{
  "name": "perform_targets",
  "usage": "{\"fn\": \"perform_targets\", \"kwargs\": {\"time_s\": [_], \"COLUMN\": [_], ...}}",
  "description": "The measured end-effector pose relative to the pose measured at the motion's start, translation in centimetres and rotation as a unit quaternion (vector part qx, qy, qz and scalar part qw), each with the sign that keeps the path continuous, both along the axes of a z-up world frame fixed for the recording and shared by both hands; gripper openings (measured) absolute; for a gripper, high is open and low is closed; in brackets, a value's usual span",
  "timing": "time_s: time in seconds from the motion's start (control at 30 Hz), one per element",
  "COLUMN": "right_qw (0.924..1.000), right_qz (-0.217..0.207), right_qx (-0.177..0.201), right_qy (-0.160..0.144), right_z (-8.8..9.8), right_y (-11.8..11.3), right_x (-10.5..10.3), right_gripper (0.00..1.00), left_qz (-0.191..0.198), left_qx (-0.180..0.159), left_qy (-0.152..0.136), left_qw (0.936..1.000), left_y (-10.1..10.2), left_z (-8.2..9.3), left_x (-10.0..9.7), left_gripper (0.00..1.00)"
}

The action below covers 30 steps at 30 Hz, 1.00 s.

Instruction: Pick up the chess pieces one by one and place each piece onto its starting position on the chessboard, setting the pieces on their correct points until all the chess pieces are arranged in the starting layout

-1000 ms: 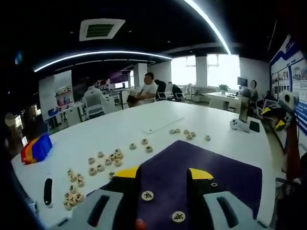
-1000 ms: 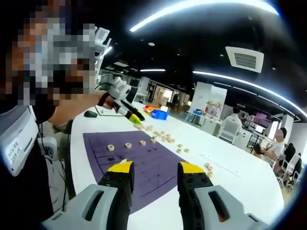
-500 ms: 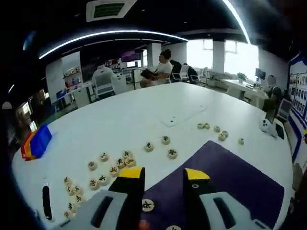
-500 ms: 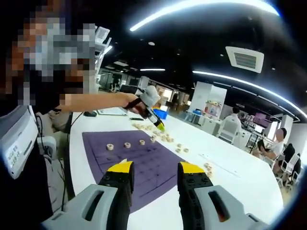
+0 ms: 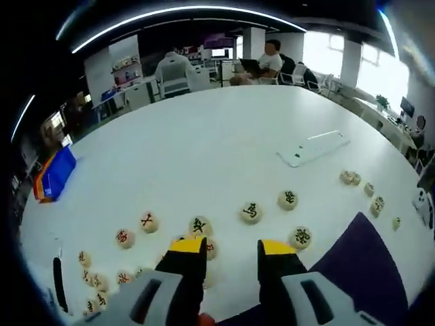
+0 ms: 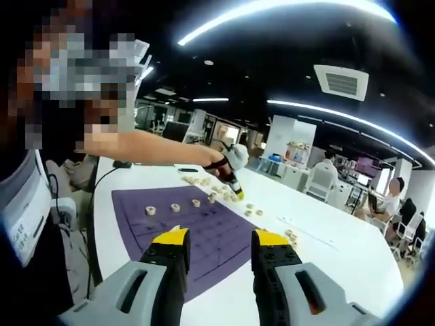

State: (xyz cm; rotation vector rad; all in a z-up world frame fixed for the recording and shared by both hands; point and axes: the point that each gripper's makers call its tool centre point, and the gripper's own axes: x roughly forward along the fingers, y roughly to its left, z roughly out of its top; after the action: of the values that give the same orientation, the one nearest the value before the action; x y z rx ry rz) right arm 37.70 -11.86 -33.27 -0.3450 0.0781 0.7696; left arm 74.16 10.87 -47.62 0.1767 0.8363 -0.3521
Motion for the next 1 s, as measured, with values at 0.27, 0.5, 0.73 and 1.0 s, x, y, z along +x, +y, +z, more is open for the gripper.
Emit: {"fn": "perform_targets", "kwargs": {"time_s": [0.27, 0.5, 0.73, 1.0], "right_qw": [1.0000, 1.0000, 1.0000, 0.9999], "right_qz": [0.000, 0.000, 0.005, 0.010], "right_qx": [0.006, 0.007, 0.004, 0.002], "right_qy": [0.003, -0.003, -0.002, 0.003], "right_z": [-0.1, 0.3, 0.0, -0.4], "right_y": [-0.1, -0.1, 0.3, 0.8], "right_x": [0.3, 0.1, -0.1, 0.0], "right_gripper": [0.37, 0.37, 0.37, 0.37], "left_qz": [0.040, 0.055, 0.063, 0.049], "left_qx": [0.002, -0.008, -0.024, -0.020], "left_qy": [-0.006, 0.005, 0.003, -0.008], "left_qw": [0.9992, 0.9985, 0.9977, 0.9986], "left_y": [2.2, 3.0, 3.2, 2.7], "left_z": [0.2, -0.9, -2.1, -2.1], "left_x": [2.2, 3.1, 3.7, 2.9], "left_gripper": [0.32, 0.33, 0.31, 0.19]}}
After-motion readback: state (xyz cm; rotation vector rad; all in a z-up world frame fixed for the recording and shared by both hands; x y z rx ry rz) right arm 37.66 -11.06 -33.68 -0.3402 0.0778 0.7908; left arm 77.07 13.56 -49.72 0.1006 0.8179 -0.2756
